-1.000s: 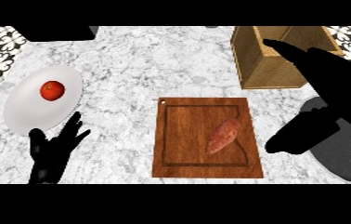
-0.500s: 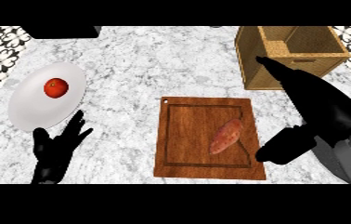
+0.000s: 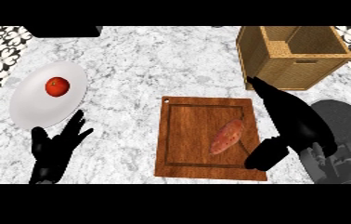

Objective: Pick the sweet potato from the cutting board and place it in the basket

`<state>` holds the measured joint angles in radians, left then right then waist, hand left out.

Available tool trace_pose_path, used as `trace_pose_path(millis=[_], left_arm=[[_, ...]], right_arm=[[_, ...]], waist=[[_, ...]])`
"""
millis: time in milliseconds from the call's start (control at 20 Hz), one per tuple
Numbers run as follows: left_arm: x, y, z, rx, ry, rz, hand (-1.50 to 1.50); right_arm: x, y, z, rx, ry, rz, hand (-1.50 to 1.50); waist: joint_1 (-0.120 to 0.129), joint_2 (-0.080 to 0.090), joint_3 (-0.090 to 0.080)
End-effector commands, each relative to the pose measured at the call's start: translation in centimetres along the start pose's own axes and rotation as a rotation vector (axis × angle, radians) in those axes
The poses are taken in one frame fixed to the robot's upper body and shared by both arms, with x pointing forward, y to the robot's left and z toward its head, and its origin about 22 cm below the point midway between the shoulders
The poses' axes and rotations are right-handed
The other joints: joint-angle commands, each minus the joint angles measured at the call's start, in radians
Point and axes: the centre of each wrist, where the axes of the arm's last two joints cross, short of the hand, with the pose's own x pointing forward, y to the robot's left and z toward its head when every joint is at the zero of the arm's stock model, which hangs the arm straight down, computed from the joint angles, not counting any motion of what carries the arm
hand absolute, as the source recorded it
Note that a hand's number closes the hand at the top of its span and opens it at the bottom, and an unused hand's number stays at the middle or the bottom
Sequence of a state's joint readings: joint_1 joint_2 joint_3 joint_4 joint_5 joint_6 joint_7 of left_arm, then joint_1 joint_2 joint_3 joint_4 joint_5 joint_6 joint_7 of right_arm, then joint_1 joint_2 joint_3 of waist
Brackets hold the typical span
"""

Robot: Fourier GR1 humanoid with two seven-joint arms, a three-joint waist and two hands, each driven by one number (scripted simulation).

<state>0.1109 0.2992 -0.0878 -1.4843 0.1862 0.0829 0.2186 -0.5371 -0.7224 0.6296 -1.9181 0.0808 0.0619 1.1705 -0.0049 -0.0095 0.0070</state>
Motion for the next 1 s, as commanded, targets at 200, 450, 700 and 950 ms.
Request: trace_pose_path(millis=[200, 450, 700, 950], left_arm=[[-3.4, 0.7, 0.3, 0.022, 0.145, -0.016, 0.00], [-3.3, -0.1, 0.5, -0.005, 0.145, -0.001, 0.00], [-2.9, 0.0, 0.5, 0.002, 0.135, -0.013, 0.00], [-3.1, -0.1, 0.6, 0.007, 0.136, -0.017, 0.00]], right_arm=[[-1.3, 4.8, -0.9, -0.022, 0.136, -0.035, -1.50], [-1.2, 5.4, -0.9, -0.010, 0.164, -0.029, -1.50], [-1.8, 6.1, -1.9, -0.041, 0.146, -0.037, -1.50], [0.7, 6.7, -2.9, -0.040, 0.140, -0.048, -1.50]], waist=[[-0.001, 0.009, -0.007], [0.002, 0.008, -0.008], [0.003, 0.009, -0.007], [0.009, 0.009, -0.008]])
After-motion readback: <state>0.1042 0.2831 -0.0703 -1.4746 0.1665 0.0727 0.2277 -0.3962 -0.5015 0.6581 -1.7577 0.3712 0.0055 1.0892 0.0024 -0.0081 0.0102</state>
